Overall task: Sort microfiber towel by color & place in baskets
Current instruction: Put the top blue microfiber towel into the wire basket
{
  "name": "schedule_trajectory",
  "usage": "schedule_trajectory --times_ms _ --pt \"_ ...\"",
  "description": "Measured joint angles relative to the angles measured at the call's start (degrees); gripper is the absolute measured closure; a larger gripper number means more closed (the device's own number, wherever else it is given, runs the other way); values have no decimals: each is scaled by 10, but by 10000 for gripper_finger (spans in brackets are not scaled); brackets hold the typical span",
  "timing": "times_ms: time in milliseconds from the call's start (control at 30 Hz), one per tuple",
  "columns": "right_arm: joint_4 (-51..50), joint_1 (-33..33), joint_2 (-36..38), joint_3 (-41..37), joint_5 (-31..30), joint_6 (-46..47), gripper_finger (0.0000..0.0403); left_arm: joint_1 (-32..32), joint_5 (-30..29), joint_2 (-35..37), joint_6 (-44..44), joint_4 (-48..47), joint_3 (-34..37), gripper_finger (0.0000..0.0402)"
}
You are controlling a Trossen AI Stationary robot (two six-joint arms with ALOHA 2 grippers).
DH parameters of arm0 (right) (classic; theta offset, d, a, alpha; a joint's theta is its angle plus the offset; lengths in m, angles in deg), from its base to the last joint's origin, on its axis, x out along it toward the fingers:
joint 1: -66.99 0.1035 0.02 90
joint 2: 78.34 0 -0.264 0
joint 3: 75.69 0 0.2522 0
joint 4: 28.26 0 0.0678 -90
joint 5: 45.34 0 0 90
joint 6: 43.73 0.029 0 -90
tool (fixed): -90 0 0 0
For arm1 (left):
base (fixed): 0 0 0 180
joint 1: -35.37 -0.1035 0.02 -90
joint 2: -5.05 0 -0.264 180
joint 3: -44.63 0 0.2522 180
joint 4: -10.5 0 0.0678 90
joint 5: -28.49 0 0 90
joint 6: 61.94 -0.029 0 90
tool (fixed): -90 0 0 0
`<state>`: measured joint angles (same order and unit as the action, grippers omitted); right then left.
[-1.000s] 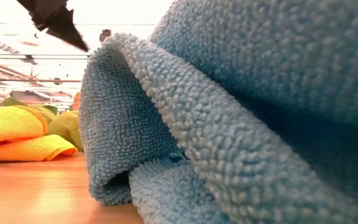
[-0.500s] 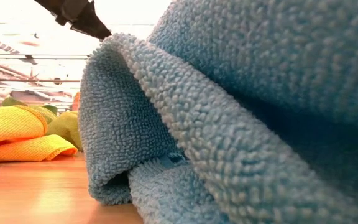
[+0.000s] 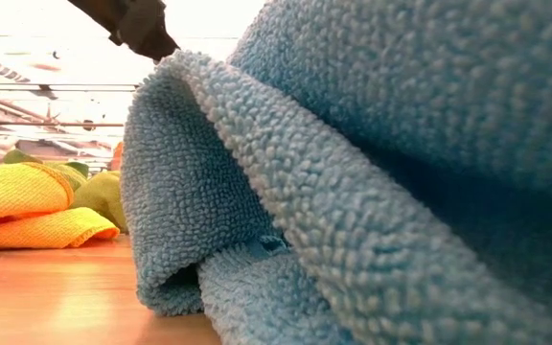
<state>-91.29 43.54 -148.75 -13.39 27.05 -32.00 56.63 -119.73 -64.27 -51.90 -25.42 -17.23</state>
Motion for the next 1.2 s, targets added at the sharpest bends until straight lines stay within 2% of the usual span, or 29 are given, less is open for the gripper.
schedule_trajectory --times_ms 200,300,433,600,800,933,1067,1200 --pt "10 -59 -55 4 -7 22 132 -34 63 0 -48 55 0 388" --pt "8 -86 -82 4 -30 23 119 -46 85 0 -64 62 0 388" --pt "7 -108 -94 4 -49 21 119 -60 89 0 -65 62 0 388" --pt "5 -103 -76 4 -55 24 127 -71 109 0 -75 63 0 388" --pt "-25 -102 -65 5 -140 57 129 -73 117 0 -75 69 0 388" --pt "-26 -127 -87 5 -105 60 129 -73 137 0 -74 68 0 388" --pt "-31 -137 -115 5 -108 64 147 -73 165 0 -59 68 0 388" --pt "-55 -149 -144 5 -110 71 215 -73 179 0 -53 68 0 388"
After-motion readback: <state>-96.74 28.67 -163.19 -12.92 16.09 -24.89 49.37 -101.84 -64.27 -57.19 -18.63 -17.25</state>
